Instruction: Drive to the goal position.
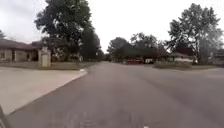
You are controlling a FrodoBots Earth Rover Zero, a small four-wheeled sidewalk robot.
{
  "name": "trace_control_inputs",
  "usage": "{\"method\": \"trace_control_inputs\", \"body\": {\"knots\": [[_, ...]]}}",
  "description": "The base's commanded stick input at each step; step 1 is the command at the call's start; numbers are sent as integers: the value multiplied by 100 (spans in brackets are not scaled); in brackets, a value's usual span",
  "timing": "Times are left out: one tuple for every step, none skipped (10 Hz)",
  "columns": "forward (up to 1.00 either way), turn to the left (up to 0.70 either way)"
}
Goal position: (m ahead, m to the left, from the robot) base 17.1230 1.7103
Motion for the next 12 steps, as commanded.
{"method": "trace_control_inputs", "body": {"knots": [[70,0],[70,0],[70,0],[70,0],[70,0],[70,0],[70,0],[70,0],[70,0],[70,0],[70,0],[70,0]]}}
